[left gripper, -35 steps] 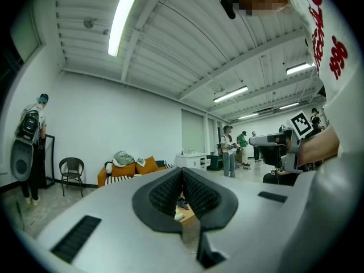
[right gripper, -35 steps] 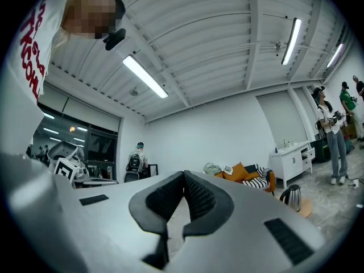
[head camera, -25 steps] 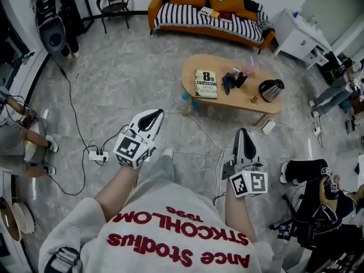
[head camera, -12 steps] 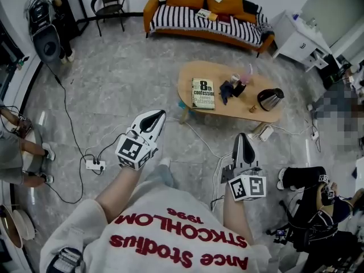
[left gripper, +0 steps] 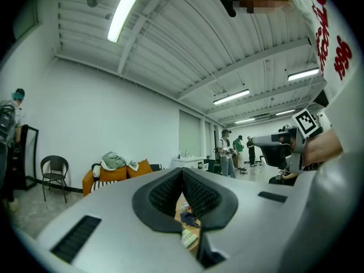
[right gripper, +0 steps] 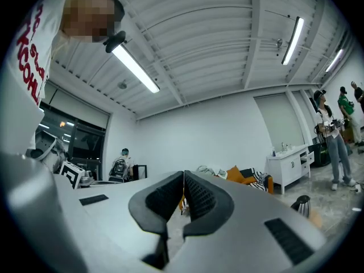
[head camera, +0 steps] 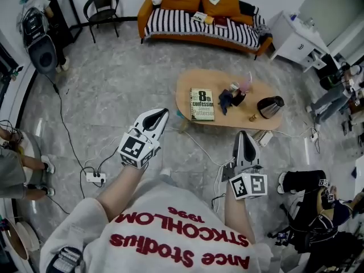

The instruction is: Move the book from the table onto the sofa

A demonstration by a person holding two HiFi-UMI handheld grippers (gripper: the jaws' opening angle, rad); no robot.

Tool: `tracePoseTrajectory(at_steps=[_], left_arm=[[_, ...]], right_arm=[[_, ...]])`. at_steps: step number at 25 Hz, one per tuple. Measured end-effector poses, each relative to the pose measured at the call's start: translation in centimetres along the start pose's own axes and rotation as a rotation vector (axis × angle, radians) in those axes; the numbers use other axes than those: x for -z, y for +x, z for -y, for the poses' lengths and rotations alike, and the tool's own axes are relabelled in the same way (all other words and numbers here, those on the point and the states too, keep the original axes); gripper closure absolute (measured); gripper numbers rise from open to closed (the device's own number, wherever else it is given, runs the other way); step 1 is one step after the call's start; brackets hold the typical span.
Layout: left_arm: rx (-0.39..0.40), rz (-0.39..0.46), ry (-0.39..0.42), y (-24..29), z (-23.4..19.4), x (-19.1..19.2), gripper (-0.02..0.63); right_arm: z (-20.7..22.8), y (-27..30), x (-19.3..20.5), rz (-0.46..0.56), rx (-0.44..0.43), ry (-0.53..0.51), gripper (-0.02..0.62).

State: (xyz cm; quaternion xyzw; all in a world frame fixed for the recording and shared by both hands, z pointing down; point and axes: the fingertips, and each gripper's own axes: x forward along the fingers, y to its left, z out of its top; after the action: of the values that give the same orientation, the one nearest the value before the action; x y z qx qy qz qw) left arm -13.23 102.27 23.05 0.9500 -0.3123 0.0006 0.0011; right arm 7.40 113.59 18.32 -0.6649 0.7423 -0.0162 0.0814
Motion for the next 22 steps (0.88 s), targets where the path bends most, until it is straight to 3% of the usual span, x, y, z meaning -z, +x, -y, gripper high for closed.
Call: tracePoseTrajectory(at_steps=[10, 22], left_arm=[[-0.026, 0.013, 0.032, 3.7, -7.6, 0.0, 0.591], [0.017, -0.019, 0.014, 7.4, -11.2, 1.9, 0.591]], right_arm=[[0.4, 7.3, 0.8, 0.014, 0.010, -0.012, 0.569], [1.3, 11.6, 3.0, -0.019, 0.049, -0.007, 0.569]])
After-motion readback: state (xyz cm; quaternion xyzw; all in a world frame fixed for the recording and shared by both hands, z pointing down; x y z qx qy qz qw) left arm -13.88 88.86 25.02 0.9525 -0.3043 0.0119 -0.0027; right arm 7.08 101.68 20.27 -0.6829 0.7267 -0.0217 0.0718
